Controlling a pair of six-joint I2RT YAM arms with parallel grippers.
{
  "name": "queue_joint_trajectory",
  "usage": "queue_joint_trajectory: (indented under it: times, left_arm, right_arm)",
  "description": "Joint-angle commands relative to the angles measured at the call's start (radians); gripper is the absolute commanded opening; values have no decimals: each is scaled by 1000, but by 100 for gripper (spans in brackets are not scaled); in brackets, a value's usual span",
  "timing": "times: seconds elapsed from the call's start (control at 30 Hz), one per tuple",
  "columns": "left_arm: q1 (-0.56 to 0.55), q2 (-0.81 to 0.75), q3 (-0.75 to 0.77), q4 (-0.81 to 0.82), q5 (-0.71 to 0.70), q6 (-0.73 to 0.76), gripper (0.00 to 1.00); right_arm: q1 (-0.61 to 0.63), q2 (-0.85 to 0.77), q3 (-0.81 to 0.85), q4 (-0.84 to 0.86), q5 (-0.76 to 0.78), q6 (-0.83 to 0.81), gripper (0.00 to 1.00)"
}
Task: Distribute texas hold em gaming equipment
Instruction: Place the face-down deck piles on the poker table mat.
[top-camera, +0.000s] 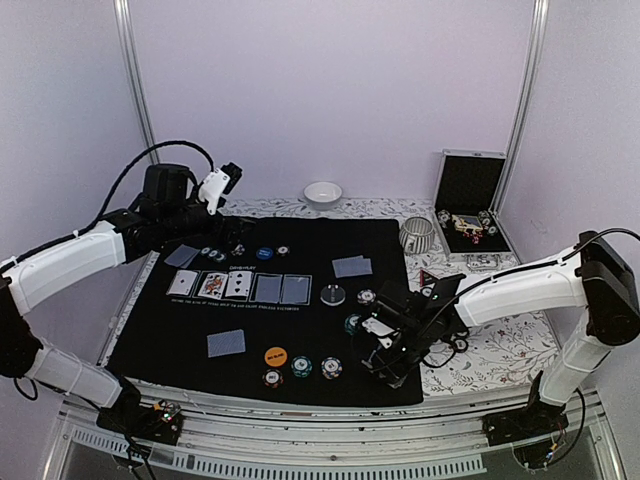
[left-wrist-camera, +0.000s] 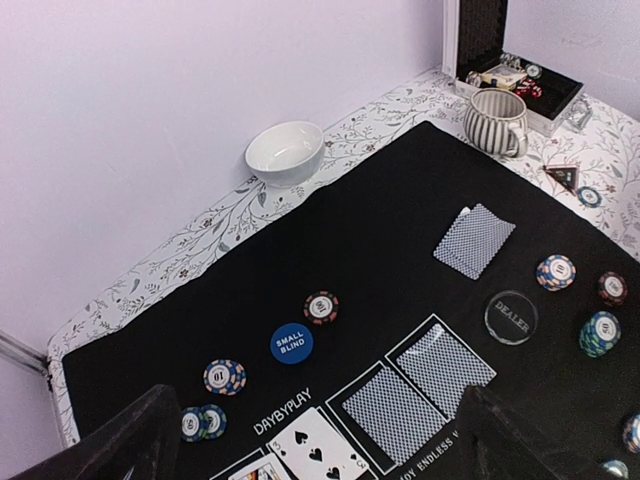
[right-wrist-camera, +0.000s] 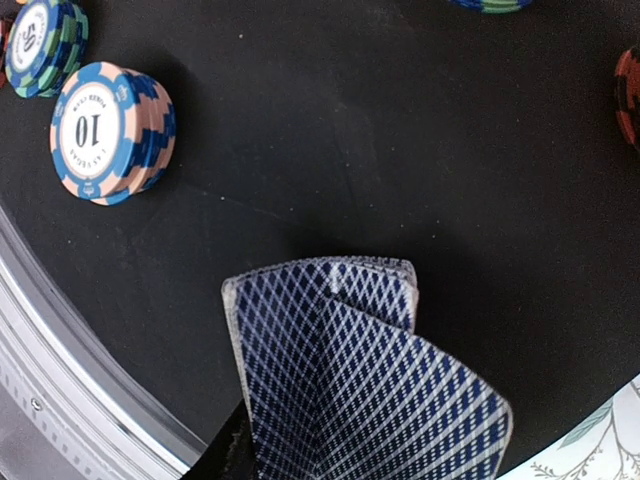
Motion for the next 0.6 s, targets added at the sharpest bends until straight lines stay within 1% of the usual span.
queue_joint_trajectory:
  times: [0.0, 0.23, 0.3, 0.4, 0.5, 0.57]
  left_arm:
    - [17, -15, -9, 25, 23, -7, 98]
    - [27, -23, -12, 29, 30, -6, 98]
    - [28, -24, -12, 28, 35, -6, 98]
    - [31, -26, -13, 30, 40, -6, 98]
    - [35, -29, -15, 32, 43, -7, 98]
    - [37, -31, -17, 33, 43, -7, 98]
  right_arm:
    - [-6, 37, 22, -7, 52, 12, 44]
    - [-6, 59, 43, -19, 68, 7, 54]
    - [-6, 58, 51, -27, 72, 4, 62]
    - [-6, 54, 65, -42, 83, 1, 77]
    - [-6, 49, 81, -57, 87, -4, 100]
    - [-6, 46, 93, -62, 86, -8, 99]
